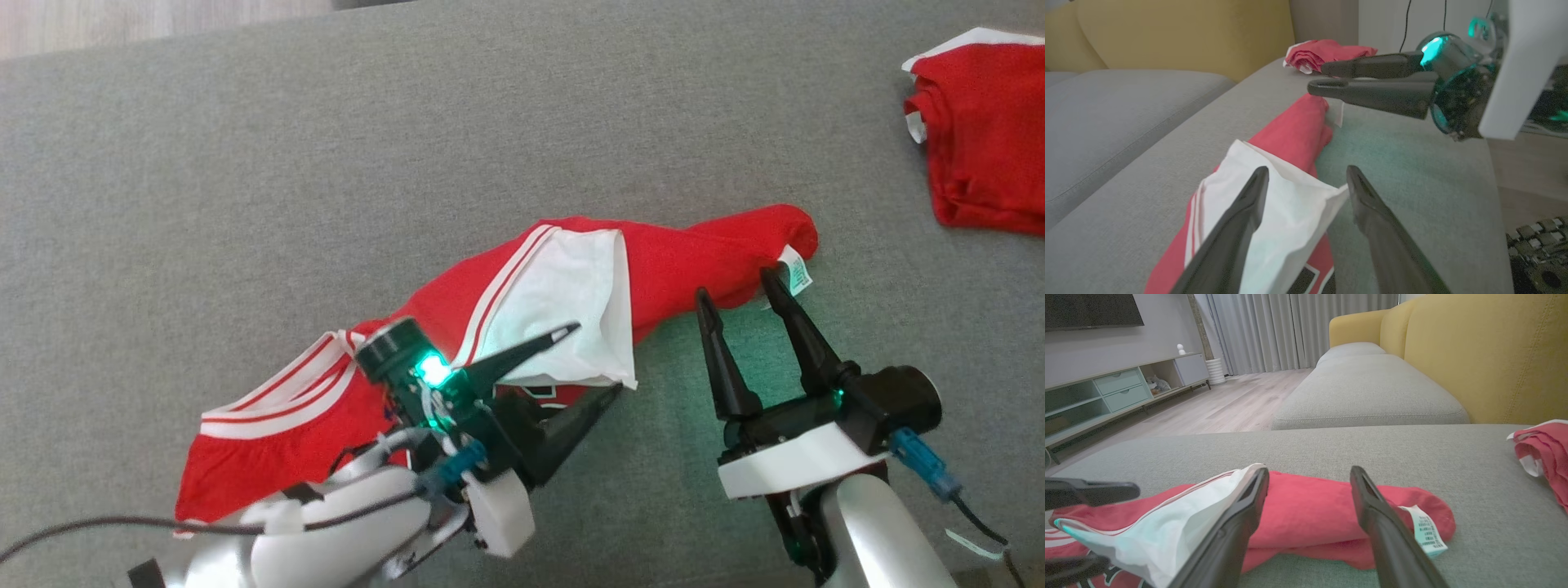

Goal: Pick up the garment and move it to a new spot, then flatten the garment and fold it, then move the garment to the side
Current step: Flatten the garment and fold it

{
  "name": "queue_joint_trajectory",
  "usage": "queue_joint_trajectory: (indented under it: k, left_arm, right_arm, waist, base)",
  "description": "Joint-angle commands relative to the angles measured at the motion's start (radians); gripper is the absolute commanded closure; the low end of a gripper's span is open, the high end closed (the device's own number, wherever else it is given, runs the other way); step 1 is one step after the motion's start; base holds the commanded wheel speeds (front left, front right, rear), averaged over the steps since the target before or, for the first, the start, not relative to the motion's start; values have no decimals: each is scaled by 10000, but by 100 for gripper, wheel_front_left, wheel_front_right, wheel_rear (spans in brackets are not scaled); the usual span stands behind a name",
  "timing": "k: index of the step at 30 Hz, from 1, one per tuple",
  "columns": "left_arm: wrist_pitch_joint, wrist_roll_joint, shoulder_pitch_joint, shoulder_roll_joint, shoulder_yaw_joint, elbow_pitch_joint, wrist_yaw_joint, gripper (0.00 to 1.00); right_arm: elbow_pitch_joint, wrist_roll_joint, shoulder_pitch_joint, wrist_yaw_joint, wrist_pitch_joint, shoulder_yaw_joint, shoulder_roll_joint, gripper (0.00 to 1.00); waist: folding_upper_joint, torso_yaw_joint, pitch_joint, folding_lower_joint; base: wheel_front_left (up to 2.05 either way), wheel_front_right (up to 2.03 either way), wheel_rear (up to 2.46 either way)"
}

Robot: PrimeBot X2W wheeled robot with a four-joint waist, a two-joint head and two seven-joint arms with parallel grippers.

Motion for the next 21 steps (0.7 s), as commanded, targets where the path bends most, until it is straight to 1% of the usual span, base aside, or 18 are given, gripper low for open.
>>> queue_joint_trajectory:
  k: [1, 4, 10, 17, 18, 19, 20, 21]
  left_arm:
    - [125, 209, -382, 196, 230, -301, -74, 0]
    - [458, 821, -516, 135, 107, -184, -255, 0]
    - [687, 1538, -707, -375, 24, 291, -633, 0]
    - [653, 1742, -843, -852, 1, 890, -1054, 0]
    - [643, 1767, -861, -879, -1, 947, -1120, 33]
    - [606, 1809, -879, -900, -3, 982, -1176, 88]
    - [578, 1845, -888, -912, -5, 1002, -1233, 100]
    - [551, 1872, -891, -919, -7, 1007, -1268, 100]
  right_arm:
    - [-289, 100, -114, -7, -36, 225, -29, 0]
    - [-288, 92, -133, -7, -36, 213, -29, 0]
    - [-279, 70, -233, -7, -36, 212, -29, 0]
    - [-312, 68, -352, -7, -36, 269, -29, 0]
    - [-314, 65, -359, -7, -36, 272, -29, 0]
    - [-314, 63, -365, -7, -36, 271, -29, 0]
    - [-312, 62, -367, -7, -36, 262, -29, 0]
    - [-310, 62, -363, -7, -36, 244, -29, 0]
  waist:
    - [0, -14, 23, 0]
    - [0, -35, 77, 0]
    - [0, -66, 221, 0]
    - [0, -106, 405, 0]
    - [0, -111, 422, 0]
    - [0, -113, 432, 0]
    - [0, -112, 435, 0]
    - [0, -103, 429, 0]
  base:
    - [0, 0, 0]
    - [0, 0, 0]
    - [0, 0, 0]
    - [0, 0, 0]
    - [0, 0, 0]
    - [0, 0, 0]
    - [0, 0, 0]
    - [0, 0, 0]
